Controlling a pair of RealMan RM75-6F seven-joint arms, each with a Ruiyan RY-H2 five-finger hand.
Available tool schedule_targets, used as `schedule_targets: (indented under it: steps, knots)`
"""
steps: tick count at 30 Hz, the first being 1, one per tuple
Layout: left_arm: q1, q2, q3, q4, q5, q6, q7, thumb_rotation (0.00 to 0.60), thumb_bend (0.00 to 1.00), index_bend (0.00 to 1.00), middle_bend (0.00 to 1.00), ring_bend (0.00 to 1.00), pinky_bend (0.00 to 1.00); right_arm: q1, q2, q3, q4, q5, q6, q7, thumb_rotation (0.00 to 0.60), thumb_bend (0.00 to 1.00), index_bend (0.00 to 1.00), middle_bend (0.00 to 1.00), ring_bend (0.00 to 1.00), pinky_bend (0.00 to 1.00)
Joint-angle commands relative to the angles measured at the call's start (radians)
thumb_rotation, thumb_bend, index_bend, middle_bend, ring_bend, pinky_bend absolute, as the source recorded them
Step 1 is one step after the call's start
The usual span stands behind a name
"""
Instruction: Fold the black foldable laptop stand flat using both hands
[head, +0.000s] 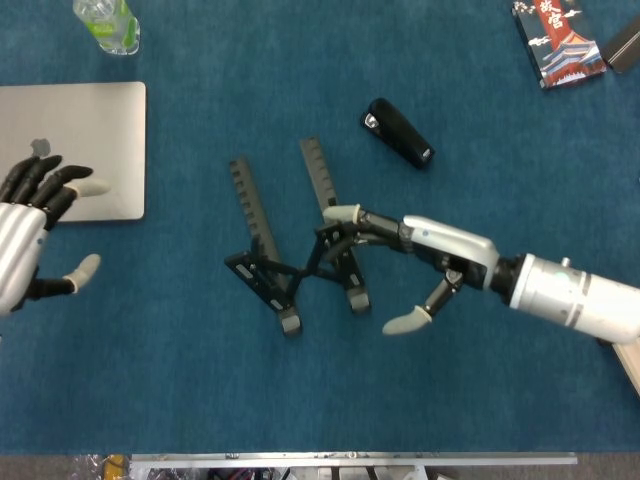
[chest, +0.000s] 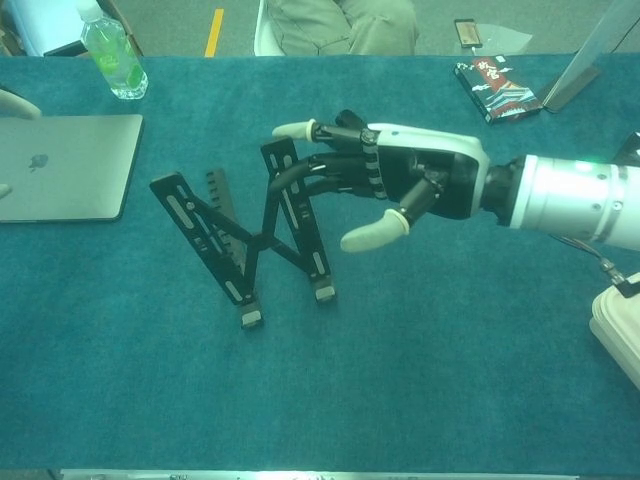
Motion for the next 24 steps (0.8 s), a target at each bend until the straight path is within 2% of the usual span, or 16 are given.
schedule_targets:
  steps: [1, 5, 9, 19, 24]
  knots:
    - [-0.016, -0.003, 0.005, -0.004, 0.017, -0.017, -0.019, 0.600, 0.28, 0.23, 0.18, 0.07, 0.06, -0.013, 0.019, -0.017, -0.028, -0.010, 0.017, -0.022, 0.600, 0.00, 0.03, 0.16, 0.03, 0.07]
    - [-0.050, -0.006, 0.006, 0.002, 0.042, -0.054, -0.054, 0.600, 0.28, 0.23, 0.18, 0.07, 0.06, -0.025, 0.032, -0.030, -0.056, -0.014, 0.030, -0.046, 0.600, 0.00, 0.03, 0.16, 0.03, 0.07]
    - [-0.108, -0.013, 0.001, 0.028, 0.072, -0.113, -0.145, 0.600, 0.28, 0.23, 0.18, 0.08, 0.06, -0.031, 0.035, -0.038, -0.071, -0.014, 0.030, -0.063, 0.600, 0.00, 0.03, 0.16, 0.03, 0.07]
    - [-0.344, 0.003, 0.012, 0.084, 0.160, -0.373, -0.559, 0.600, 0.28, 0.24, 0.20, 0.09, 0.06, -0.036, 0.035, -0.043, -0.090, -0.013, 0.027, -0.085, 0.600, 0.00, 0.03, 0.16, 0.03, 0.07]
    - [-0.449, -0.033, 0.020, 0.137, 0.180, -0.449, -0.795, 0.600, 0.28, 0.26, 0.23, 0.12, 0.16, -0.035, 0.030, -0.042, -0.089, -0.008, 0.021, -0.092, 0.600, 0.00, 0.03, 0.16, 0.03, 0.07]
